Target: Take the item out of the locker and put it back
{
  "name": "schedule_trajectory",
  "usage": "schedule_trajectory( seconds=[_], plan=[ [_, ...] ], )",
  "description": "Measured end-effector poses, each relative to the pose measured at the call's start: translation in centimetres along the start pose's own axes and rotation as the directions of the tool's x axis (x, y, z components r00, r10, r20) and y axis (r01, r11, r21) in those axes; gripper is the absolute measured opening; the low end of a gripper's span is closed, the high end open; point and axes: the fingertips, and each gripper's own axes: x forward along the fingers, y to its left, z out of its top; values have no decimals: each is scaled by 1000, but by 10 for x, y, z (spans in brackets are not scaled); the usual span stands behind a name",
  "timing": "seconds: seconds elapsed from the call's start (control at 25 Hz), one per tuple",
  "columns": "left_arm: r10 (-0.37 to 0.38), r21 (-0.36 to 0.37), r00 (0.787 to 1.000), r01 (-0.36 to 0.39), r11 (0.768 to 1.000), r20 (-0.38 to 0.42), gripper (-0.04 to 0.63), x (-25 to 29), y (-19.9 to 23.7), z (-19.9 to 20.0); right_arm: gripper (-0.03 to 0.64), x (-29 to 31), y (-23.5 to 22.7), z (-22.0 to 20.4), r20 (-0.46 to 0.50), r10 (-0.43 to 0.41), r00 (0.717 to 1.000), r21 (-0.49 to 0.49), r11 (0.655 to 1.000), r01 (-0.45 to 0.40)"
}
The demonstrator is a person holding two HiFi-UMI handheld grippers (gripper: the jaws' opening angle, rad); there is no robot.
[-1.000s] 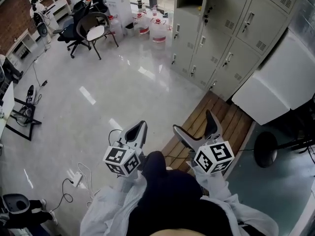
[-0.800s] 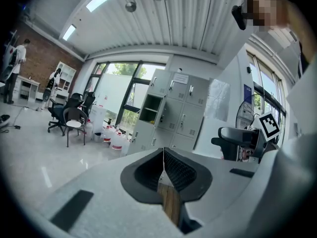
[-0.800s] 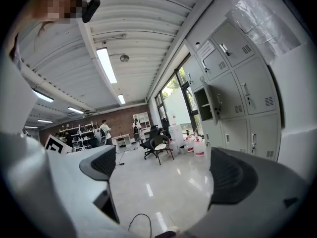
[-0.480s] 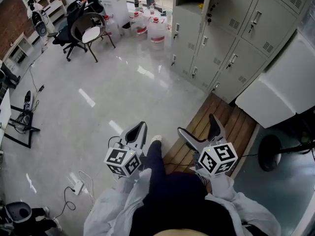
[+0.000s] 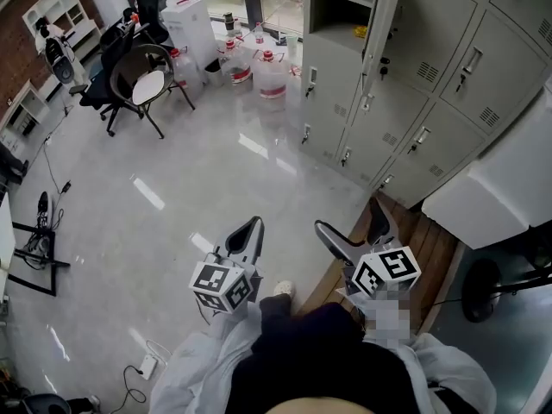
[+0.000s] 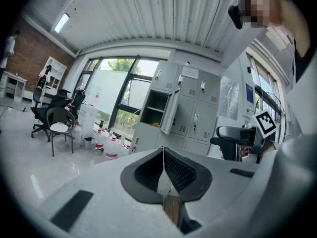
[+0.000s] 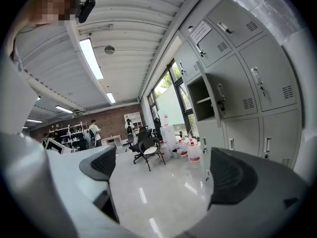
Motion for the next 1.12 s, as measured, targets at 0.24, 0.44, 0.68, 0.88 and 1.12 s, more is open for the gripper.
schedule_trajectory(
  seconds=[0.24,0.44,0.68,0.88,1.12],
  plan=[
    [-53,7,999,53,999,-1,11,60,47,26,577,76,-20,26,40,-19,999,-4,1000,19],
    [-94,13,995,94,995,-14,11,93,64,32,577,113,-38,24,33,-25,999,-2,1000,25],
    [-108,36,994,109,993,-15,11,133,75,37,577,145,-61,25,38,-2,999,1,1000,2],
    [-72,24,997,72,997,-9,11,175,88,40,577,176,-83,33,36,30,999,15,999,-30],
    [-49,4,999,49,999,6,11,236,101,43,577,213,-115,44,25,72,997,6,997,-72]
  ],
)
